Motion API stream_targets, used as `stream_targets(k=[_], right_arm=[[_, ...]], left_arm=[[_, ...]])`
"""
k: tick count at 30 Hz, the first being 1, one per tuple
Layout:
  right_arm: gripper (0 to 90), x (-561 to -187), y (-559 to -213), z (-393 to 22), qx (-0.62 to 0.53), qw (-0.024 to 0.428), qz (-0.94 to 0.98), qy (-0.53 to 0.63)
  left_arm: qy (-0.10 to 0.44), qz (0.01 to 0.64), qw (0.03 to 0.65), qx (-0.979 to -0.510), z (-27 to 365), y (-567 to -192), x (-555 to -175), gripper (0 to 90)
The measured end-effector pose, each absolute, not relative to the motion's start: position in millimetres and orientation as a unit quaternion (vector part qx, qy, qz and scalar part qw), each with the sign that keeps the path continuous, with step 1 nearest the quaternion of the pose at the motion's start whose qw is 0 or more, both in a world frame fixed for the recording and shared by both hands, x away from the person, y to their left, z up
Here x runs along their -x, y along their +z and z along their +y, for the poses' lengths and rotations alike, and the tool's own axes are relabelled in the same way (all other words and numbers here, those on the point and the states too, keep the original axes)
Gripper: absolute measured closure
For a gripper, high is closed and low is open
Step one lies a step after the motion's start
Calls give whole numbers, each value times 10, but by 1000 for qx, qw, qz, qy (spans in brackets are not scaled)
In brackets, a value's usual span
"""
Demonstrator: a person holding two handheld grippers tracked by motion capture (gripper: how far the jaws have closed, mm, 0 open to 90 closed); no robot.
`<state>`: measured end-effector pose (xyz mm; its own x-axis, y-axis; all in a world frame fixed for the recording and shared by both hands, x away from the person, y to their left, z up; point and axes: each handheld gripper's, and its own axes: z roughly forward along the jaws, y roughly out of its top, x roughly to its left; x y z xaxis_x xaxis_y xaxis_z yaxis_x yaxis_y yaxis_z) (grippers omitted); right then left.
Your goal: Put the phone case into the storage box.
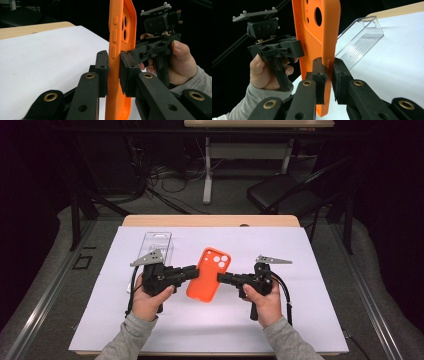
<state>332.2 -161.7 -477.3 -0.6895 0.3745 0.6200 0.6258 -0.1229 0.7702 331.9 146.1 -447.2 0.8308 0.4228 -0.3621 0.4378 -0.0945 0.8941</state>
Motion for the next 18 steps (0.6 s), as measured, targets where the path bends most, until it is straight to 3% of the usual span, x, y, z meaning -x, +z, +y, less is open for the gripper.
stream_targets(k=[18], right_arm=[[820, -3347, -4802, -1621, 387, 90, -658, -639]], left_arm=[[9, 311, 605, -733, 1523, -4478, -3329, 554]])
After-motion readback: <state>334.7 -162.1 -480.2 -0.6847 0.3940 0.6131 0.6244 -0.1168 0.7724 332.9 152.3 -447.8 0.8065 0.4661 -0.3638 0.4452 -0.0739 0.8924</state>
